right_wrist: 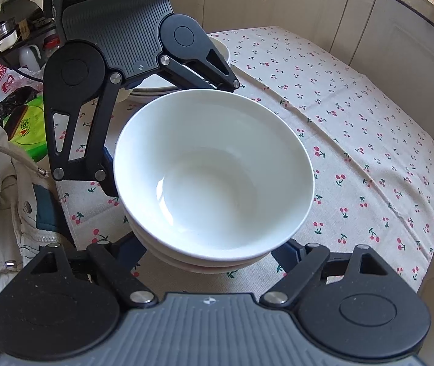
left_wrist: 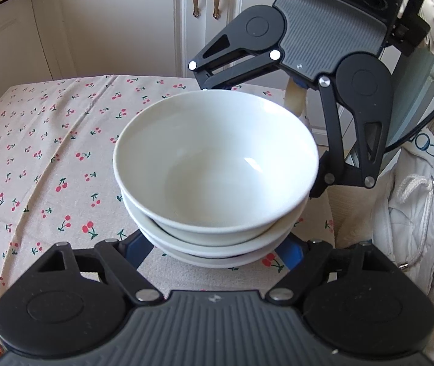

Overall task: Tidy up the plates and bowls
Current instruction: 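Lift the bowl stack with both tools and carry it over the plate stack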

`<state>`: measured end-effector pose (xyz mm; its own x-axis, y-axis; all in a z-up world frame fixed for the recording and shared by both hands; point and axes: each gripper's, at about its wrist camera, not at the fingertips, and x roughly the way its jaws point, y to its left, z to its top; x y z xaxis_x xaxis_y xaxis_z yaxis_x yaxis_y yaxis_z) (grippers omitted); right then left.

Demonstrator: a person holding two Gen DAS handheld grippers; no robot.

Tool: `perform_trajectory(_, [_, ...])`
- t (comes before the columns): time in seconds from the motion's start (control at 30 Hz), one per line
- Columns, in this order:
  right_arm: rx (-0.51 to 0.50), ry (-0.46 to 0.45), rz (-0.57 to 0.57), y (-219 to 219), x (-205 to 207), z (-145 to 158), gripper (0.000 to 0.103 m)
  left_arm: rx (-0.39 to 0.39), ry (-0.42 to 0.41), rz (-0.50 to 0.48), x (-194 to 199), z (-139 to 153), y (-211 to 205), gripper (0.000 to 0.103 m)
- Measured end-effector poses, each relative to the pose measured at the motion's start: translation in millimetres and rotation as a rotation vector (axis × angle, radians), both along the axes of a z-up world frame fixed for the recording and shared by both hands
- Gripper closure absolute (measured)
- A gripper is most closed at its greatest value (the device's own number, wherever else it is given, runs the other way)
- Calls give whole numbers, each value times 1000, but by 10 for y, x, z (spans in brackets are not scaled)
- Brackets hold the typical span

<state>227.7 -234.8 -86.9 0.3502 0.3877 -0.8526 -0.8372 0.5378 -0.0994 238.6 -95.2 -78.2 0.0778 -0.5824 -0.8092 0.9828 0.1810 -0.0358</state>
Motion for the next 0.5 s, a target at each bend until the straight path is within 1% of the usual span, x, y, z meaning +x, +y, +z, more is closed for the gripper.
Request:
perform_trajectory(0.17, [-9, -2, 1, 14, -2, 3, 13, 3, -4, 3, -13, 2, -9, 19])
perform_trajectory(0.5, [-24, -2, 13, 49, -75, 44, 13, -3, 13, 19, -68, 22, 17, 19])
